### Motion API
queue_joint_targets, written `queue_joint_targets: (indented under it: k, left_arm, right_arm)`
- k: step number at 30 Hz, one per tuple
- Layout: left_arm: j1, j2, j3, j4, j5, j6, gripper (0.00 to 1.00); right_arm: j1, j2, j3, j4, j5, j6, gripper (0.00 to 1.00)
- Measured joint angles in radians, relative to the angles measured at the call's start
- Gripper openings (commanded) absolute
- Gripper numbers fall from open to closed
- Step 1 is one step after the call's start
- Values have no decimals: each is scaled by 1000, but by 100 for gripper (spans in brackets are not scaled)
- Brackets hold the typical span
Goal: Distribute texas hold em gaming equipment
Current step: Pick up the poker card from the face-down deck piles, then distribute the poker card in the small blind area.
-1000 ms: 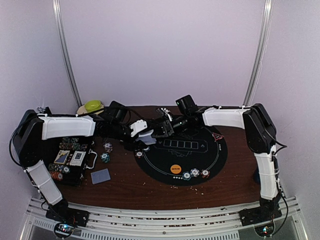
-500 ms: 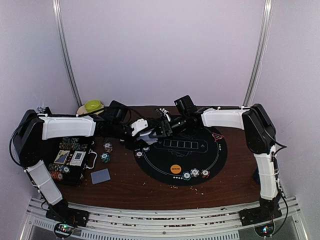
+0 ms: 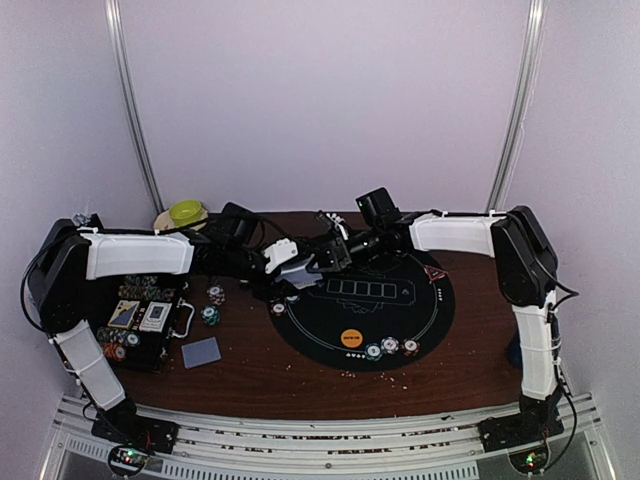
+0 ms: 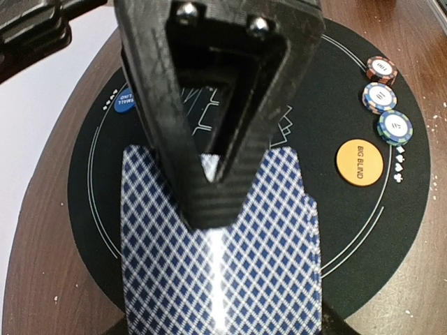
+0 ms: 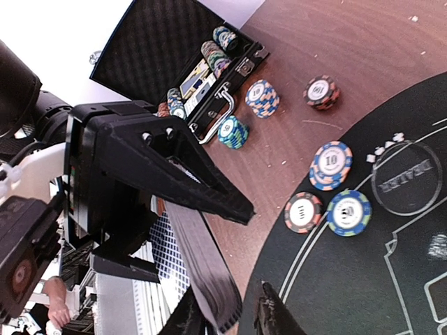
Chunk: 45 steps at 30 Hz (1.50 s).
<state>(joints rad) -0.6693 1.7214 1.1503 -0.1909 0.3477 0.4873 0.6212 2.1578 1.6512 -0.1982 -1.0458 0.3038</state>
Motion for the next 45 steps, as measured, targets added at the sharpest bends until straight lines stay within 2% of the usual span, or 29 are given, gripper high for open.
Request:
queue_joint_targets:
  k: [7, 12, 24, 26, 29, 45]
  left_arm:
    - [0, 1, 0, 6, -4, 0, 4]
    - [0, 1, 0, 7, -3, -1, 4]
    - [0, 1, 0, 5, 6, 0, 4]
    - [0, 1, 0, 6, 9, 0, 4]
    - [0, 2, 0, 6, 11, 0, 4]
    - [0, 8, 0, 29, 5, 0, 3]
  right_arm:
    - [-13, -13, -1, -24, -5, -33, 25]
    - [-17, -13, -1, -34, -34, -40, 19]
    - [-18, -13, 3, -70, -71, -66, 19]
    - [-18, -13, 11, -87, -74, -76, 13]
    - [-20, -13, 14, -100, -82, -87, 0]
    - [-37, -26, 26, -126, -101, -108, 0]
